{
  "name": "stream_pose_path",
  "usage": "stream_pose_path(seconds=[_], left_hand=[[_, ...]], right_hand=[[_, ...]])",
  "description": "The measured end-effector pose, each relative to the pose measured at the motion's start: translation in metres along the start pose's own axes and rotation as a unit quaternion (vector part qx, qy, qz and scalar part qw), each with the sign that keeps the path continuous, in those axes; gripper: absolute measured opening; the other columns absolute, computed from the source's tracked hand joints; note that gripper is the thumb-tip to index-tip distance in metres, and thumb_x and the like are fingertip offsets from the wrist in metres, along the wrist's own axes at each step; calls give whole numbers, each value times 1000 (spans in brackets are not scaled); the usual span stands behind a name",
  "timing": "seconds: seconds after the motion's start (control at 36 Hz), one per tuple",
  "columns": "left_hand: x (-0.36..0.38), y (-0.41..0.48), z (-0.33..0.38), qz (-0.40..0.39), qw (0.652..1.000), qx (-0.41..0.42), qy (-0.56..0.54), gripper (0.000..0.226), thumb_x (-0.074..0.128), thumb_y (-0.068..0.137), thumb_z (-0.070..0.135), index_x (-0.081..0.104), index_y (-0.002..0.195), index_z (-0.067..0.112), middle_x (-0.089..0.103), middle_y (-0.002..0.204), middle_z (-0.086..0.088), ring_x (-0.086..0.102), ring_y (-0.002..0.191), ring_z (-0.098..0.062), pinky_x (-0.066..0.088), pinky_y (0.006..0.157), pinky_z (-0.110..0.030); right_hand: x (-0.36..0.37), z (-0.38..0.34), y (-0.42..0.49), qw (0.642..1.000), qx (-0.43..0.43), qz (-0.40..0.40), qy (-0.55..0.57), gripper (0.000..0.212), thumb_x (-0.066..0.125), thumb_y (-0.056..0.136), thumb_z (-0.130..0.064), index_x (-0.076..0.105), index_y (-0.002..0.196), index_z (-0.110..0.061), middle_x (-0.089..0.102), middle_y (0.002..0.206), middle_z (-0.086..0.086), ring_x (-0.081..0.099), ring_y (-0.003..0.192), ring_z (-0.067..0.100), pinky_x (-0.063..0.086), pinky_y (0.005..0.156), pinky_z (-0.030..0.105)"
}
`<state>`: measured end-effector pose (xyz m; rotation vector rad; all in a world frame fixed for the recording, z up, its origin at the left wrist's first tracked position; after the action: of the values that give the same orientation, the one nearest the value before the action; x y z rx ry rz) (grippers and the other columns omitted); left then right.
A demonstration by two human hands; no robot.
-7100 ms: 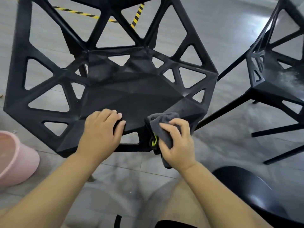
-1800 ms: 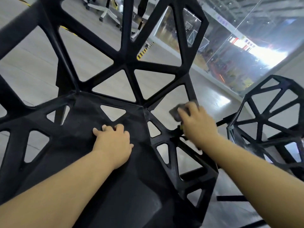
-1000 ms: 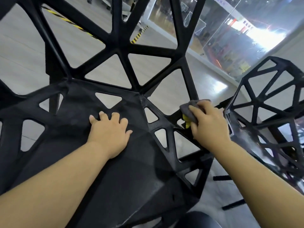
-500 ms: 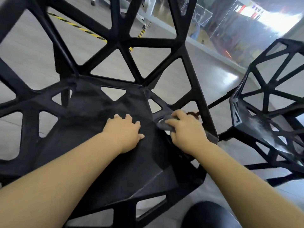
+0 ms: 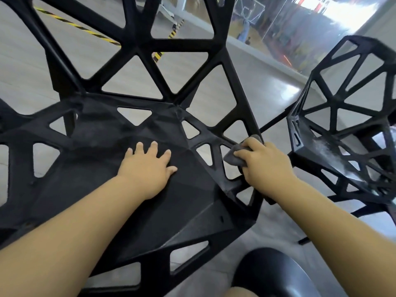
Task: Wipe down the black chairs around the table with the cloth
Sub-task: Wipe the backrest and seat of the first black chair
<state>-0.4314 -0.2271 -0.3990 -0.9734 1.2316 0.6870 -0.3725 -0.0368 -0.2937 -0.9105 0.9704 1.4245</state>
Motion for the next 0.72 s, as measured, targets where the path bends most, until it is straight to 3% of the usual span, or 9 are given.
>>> stream_pose_path(seconds=[0.08,0.17,0.25,0.33,0.42,0.47,0.58,0.72], left_hand=[[-1,-1,1,1,1000,1,-3,59,12,98,54,8,150,28,5,158,-9,12,140,-39,19,111,-48],[-1,-2,2,-5,1000,-3,-4,59,13,98,53,7,150,27,3,158,-10,10,141,-40,17,112,-49],[-1,-2,2,-16,1000,-9,-8,58,13,99,52,6,150,26,1,158,-10,7,142,-41,14,113,-50],[-3,-1,4,-21,1000,-10,-8,57,13,99,51,6,150,25,1,158,-10,7,141,-42,15,113,-50],[-4,0,7,-18,1000,-13,1,56,14,100,48,9,150,23,4,157,-12,10,140,-45,18,111,-51],[-5,-1,9,-16,1000,-17,6,55,13,101,46,11,150,22,7,157,-14,12,138,-47,21,109,-52],[-5,-1,10,-11,1000,-18,-3,53,13,101,44,13,149,21,10,156,-14,15,137,-47,23,108,-51],[-5,-4,6,-11,1000,-10,-21,52,14,100,46,16,148,25,12,156,-9,18,138,-41,24,109,-48]], right_hand=[[-4,4,-6,999,26,-14,-20,30,53,90,-21,63,117,-27,50,118,-1,54,90,31,46,64,35],[-13,2,-9,998,42,-35,-18,30,45,92,-21,60,115,-33,48,113,-1,55,96,28,44,68,32],[-19,18,-13,996,88,-20,12,33,45,90,-24,61,117,-34,51,114,-4,58,95,28,49,72,35],[-20,32,-25,988,139,49,53,36,51,88,-22,62,122,-27,53,118,-3,59,90,31,49,73,36],[-7,26,-46,960,192,106,173,36,58,83,-17,66,118,-22,54,115,2,59,92,31,46,77,35],[-3,-1,-58,943,176,131,251,34,60,80,-18,68,113,-23,56,111,1,60,93,27,46,78,33],[-8,-60,-69,941,34,146,305,40,48,75,-31,71,106,-22,63,105,-1,63,84,17,53,67,29],[-7,0,-60,957,48,197,206,40,47,78,-25,71,108,-13,62,108,8,64,83,29,55,62,34]])
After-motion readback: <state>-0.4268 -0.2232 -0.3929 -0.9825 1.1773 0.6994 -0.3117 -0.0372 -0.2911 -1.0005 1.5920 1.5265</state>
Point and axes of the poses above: each hand's wrist, its own y-axis towards the middle knuckle, its own x-axis out of the palm, z = x × y, the point moved 8 cm from there along y, towards the middle knuckle
